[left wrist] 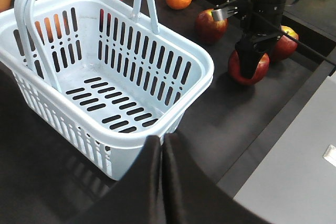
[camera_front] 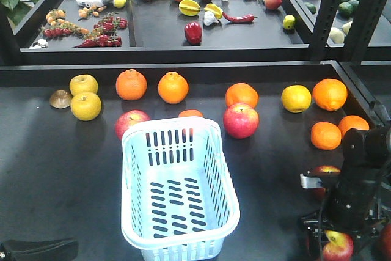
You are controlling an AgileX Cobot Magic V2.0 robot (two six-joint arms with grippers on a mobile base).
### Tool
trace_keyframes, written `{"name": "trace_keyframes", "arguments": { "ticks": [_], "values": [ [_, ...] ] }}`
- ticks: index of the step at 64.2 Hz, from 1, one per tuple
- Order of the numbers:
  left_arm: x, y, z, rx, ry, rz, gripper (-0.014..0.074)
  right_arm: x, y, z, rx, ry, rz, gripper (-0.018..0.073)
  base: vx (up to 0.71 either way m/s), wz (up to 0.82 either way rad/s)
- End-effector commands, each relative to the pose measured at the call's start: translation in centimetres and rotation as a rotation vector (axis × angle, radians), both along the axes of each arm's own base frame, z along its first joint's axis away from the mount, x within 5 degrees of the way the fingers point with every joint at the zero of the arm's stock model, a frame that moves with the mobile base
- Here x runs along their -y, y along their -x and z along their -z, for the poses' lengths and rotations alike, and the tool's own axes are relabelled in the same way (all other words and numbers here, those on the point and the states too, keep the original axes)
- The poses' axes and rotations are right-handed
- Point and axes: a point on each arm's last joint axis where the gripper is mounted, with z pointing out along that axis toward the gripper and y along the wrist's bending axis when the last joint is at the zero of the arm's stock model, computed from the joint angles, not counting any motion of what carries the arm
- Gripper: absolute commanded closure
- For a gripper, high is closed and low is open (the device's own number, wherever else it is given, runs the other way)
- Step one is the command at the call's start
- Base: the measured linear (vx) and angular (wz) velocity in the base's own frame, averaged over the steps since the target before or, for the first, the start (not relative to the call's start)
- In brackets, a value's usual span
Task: Pick three apples into basket with both arms
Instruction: 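Grasp the red apple with the right gripper and carry it over the basket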
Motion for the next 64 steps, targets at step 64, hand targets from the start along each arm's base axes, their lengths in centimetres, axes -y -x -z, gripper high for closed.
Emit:
{"name": "trace_keyframes", "arguments": {
  "ticks": [64],
  "values": [
    [0.1, -0.3, -1.0, 0.012, 0.052, -0.026, 0.0603, -16.9, 1.5, -16.3, 0.691, -0.676, -0.264, 0.0564, 0.00, 0.00]
  ]
}}
